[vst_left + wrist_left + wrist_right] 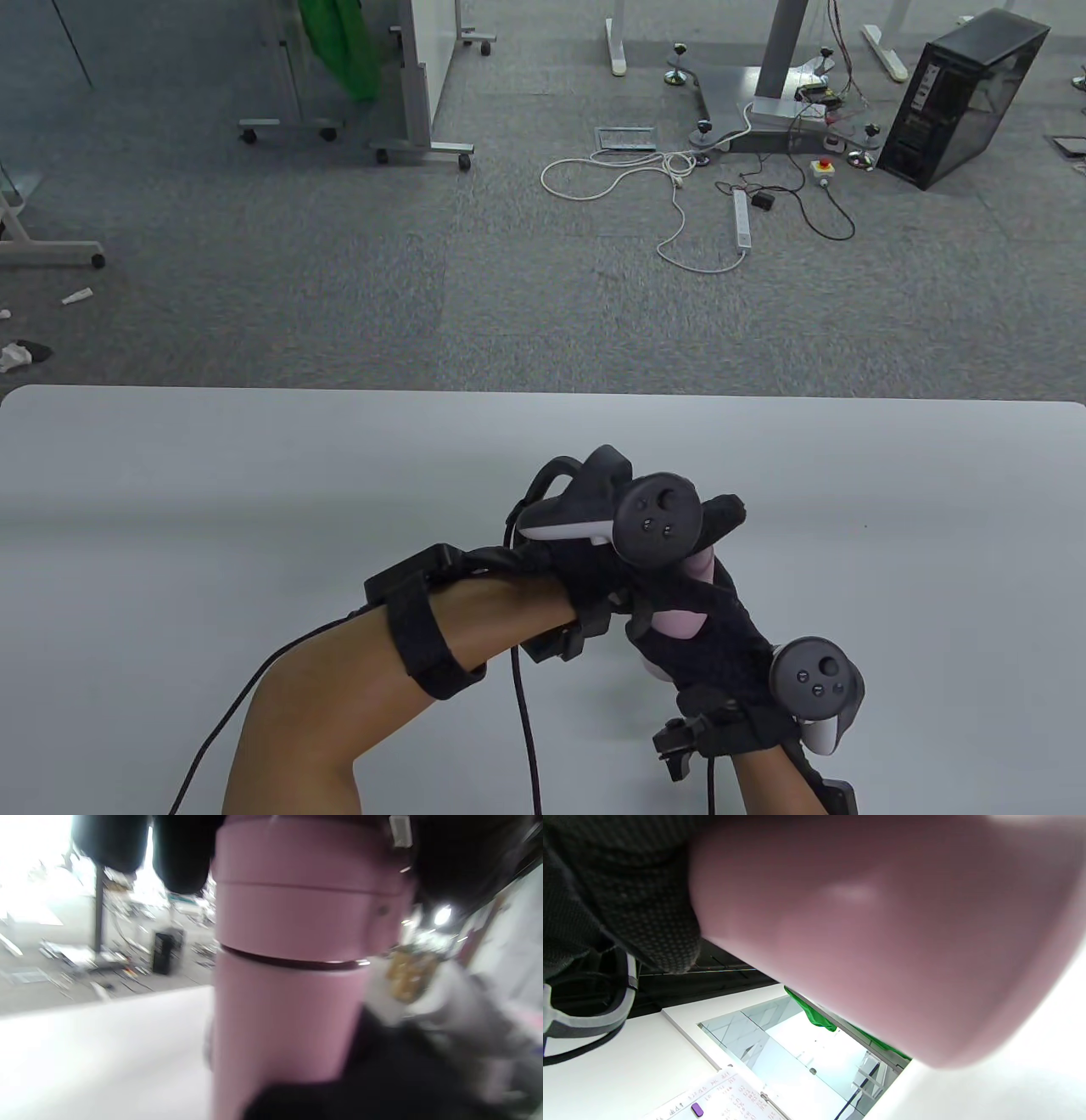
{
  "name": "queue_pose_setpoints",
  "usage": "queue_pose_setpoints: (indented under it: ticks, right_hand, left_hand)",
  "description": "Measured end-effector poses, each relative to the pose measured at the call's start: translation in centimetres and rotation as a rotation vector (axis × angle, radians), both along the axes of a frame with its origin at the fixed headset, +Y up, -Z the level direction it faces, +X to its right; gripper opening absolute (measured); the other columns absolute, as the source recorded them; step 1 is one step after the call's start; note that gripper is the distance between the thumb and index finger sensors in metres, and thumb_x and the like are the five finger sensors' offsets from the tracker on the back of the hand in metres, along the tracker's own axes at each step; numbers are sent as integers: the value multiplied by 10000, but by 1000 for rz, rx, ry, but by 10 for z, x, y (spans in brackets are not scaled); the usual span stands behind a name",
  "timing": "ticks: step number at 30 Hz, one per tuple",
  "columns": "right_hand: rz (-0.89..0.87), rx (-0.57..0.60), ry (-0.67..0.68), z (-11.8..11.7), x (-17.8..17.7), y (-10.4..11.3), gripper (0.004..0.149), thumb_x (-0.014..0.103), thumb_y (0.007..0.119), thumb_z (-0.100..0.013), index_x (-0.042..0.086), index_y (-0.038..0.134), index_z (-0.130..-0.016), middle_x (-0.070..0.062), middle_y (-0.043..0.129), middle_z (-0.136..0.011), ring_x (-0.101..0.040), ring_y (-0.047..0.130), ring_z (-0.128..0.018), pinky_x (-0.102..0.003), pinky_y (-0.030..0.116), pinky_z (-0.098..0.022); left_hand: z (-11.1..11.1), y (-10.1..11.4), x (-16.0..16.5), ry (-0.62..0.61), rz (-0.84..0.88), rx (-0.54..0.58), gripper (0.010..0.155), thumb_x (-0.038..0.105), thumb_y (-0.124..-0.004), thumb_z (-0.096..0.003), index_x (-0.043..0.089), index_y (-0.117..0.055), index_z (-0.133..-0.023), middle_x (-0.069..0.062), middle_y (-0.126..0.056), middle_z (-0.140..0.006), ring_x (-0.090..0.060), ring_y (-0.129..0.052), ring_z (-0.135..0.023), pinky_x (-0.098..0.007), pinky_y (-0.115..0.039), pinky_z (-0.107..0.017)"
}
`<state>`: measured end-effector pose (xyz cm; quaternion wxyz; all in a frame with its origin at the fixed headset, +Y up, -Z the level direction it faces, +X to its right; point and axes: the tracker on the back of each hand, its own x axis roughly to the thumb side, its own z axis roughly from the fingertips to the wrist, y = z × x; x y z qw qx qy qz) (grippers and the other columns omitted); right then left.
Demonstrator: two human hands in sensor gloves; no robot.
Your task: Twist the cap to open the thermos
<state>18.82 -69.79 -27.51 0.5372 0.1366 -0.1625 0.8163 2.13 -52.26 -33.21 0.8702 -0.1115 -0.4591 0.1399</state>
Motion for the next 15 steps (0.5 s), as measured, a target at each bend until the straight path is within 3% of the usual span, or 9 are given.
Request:
queue_pose_setpoints:
  ticks: [4, 7, 10, 15]
  right_hand:
    - [-2, 0, -27, 1, 3, 0, 1140, 605, 963, -262, 73, 375, -1081, -275, 461, -1101, -535, 547, -956, -642, 563, -692]
    - [-6, -1, -24, 1, 2, 0, 1140, 603, 964, -263, 72, 373, -1080, -275, 458, -1101, -537, 544, -957, -641, 561, -692]
    - [-3, 1, -19, 1, 1, 0, 1140, 603, 964, -263, 70, 374, -1080, -277, 459, -1100, -538, 544, -956, -641, 561, -692]
    - [22, 9, -32, 2, 0, -2, 1142, 607, 965, -260, 70, 376, -1078, -277, 461, -1097, -536, 545, -955, -639, 560, -693]
  left_hand:
    - [-3, 2, -1, -184, 39, -159, 906, 510, -1004, -442, 391, -490, -1179, -83, -419, -1265, -490, -446, -1139, -764, -403, -713]
    - [-1, 0, -1, -209, -6, -97, 869, 351, -1038, -453, 395, -532, -1158, -68, -424, -1260, -475, -434, -1147, -759, -389, -721]
    - [1, -1, 1, -203, -28, -50, 751, 251, -991, -505, 358, -603, -1138, -75, -475, -1237, -455, -548, -1112, -720, -498, -714]
    - [4, 1, 3, -134, -56, 92, 699, 369, -996, -488, 332, -687, -1113, -114, -639, -1172, -455, -743, -986, -665, -625, -666]
